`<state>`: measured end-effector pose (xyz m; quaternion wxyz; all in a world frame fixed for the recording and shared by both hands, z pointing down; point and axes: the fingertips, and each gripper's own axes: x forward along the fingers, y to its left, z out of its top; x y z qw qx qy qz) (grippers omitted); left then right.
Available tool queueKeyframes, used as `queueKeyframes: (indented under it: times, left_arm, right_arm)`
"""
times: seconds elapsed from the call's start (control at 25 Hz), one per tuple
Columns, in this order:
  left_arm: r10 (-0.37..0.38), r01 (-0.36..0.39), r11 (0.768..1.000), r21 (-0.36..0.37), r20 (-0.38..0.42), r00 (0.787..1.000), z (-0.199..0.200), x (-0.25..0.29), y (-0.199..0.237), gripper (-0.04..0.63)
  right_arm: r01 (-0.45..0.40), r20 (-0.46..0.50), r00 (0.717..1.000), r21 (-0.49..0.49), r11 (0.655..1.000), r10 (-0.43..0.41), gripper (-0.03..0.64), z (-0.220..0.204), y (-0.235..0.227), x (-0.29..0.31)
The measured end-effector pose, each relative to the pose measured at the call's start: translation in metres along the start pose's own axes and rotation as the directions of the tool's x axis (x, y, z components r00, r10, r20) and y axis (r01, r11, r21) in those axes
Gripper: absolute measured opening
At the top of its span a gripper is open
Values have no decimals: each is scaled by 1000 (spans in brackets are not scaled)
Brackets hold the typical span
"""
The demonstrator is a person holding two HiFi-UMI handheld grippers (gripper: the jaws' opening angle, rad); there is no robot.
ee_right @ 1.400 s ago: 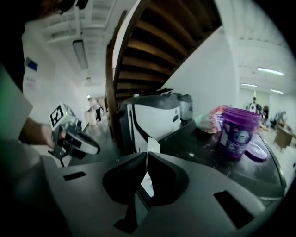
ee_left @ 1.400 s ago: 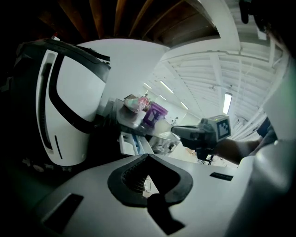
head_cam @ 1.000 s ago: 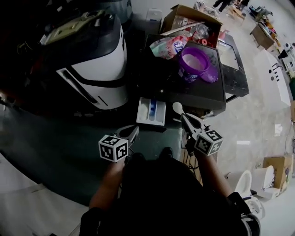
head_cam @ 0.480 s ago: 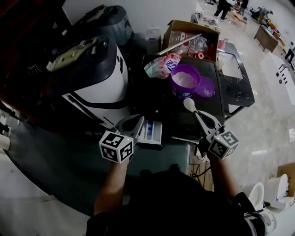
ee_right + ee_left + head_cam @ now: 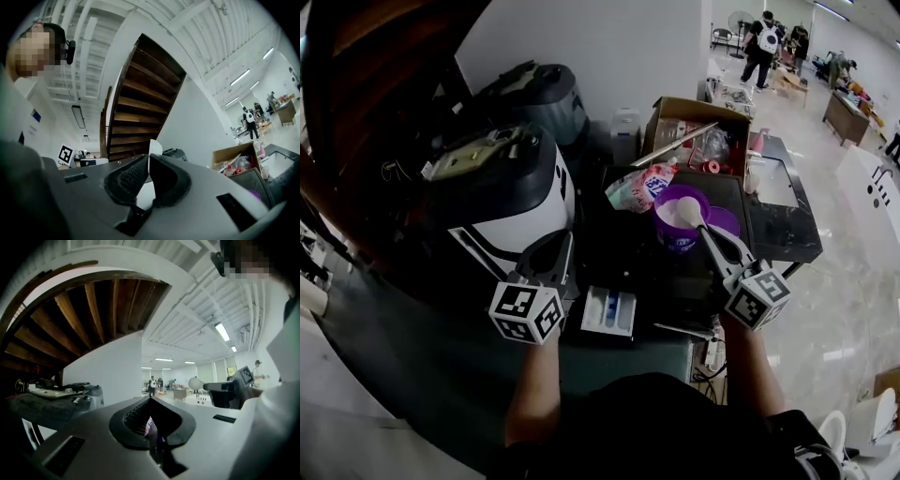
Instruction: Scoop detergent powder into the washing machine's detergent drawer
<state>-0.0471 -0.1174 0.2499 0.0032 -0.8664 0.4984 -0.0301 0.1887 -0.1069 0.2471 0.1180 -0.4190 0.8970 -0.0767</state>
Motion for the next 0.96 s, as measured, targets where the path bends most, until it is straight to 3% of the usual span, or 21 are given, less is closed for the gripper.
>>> queueKeyframes:
  times: [0.2,0.48,0.96]
  left_arm:
    - [5,-4,1000,13,-44,999,-21,1,-10,8]
    - [-26,23,998,-51,-71,997,-37,4,-23,8]
    - [-55,51,997,-53,-83,995,-39,16,-44,8]
  right_arm:
    - [-30,-49,998,-95,995,26,20,-15,15,1]
    - [-42,-58,998,-60,997,38,20,-29,17,-1]
    - [-26,-64,998,-59,998,22,20,-30,2,-21]
